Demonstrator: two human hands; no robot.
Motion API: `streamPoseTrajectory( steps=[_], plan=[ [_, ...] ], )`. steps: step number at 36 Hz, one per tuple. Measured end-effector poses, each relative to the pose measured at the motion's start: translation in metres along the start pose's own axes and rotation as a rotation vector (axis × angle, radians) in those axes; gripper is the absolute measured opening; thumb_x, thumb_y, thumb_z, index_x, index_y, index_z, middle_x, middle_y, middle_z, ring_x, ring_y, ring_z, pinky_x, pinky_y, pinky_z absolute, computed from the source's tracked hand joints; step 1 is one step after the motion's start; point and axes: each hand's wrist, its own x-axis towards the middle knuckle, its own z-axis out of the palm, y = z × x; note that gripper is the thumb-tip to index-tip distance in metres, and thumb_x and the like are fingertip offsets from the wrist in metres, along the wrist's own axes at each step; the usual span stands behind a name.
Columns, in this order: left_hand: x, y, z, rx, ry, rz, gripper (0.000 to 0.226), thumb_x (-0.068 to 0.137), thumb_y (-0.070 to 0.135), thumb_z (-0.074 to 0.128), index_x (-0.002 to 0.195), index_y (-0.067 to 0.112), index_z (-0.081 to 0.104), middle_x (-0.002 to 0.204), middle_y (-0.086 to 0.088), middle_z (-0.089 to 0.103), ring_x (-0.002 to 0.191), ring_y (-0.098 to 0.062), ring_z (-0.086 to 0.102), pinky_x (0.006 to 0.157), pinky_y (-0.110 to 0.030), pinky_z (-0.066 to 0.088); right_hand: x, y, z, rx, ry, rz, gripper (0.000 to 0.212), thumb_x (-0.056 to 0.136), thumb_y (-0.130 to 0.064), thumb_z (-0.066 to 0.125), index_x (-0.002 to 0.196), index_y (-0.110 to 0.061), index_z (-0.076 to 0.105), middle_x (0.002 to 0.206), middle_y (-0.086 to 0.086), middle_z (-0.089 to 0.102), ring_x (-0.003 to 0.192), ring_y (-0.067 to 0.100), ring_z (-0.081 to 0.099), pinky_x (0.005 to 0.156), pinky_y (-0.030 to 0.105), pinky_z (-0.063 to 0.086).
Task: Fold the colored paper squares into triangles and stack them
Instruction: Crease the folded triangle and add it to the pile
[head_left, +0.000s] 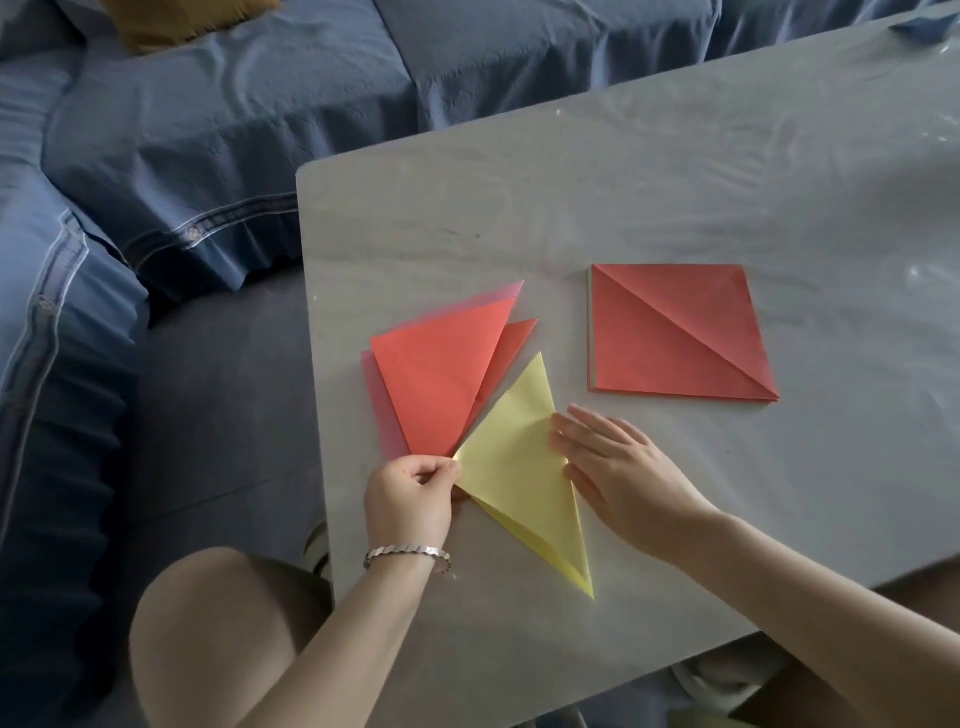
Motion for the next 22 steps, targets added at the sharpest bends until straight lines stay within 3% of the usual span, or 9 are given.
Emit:
streamPoseTrajectory(
  steps=[3,6,9,15,22],
  plan=[
    [0.000,0.000,-0.001,0.014,-0.005,-0.004,0.017,0.079,0.010,0.069,0.065,0.020,0.066,0.059,0.008,0.063,0.061,-0.007,0.060,0.055,-0.021,0.045,-0.013,0.000,0.000,-0.005,0.004,-0.053,0.063,0.101,-0.036,0.011,0.110,-0.011,0.068,0.121,0.001,0.063,0.119,0.021,0.054,0.100,0.029,0.038],
    [0.002,-0.002,-0.001,0.014,-0.010,-0.020,0.017,0.079,0.011,0.069,0.065,0.020,0.067,0.060,0.006,0.065,0.066,-0.014,0.064,0.068,-0.029,0.054,-0.024,0.001,-0.001,0.004,-0.017,-0.120,0.061,0.101,-0.037,0.013,0.110,-0.011,0.068,0.122,0.002,0.063,0.121,0.021,0.051,0.102,0.028,0.032],
    [0.002,-0.003,0.000,0.004,-0.009,-0.032,0.024,0.078,0.011,0.070,0.060,0.026,0.064,0.062,0.003,0.067,0.069,-0.020,0.066,0.072,-0.038,0.056,-0.035,0.005,-0.004,0.018,-0.015,-0.202,0.056,0.101,-0.035,0.018,0.109,-0.013,0.068,0.122,0.001,0.062,0.123,0.019,0.049,0.102,0.030,0.037],
    [0.000,0.000,0.001,-0.034,-0.004,-0.049,0.023,0.081,0.007,0.066,0.063,0.022,0.064,0.063,0.000,0.066,0.058,-0.014,0.064,0.060,-0.027,0.055,-0.049,0.014,-0.009,0.119,-0.007,-0.334,0.039,0.099,-0.035,0.034,0.108,-0.021,0.069,0.125,0.005,0.060,0.123,0.022,0.049,0.100,0.032,0.039],
    [-0.001,-0.002,0.001,-0.043,-0.006,-0.046,0.020,0.081,0.007,0.066,0.066,0.019,0.065,0.064,-0.002,0.067,0.050,-0.008,0.062,0.067,-0.033,0.057,-0.068,0.011,-0.007,0.285,-0.127,-0.476,0.026,0.096,-0.036,0.047,0.107,-0.026,0.069,0.131,0.005,0.055,0.127,0.018,0.045,0.103,0.033,0.037]
  ],
)
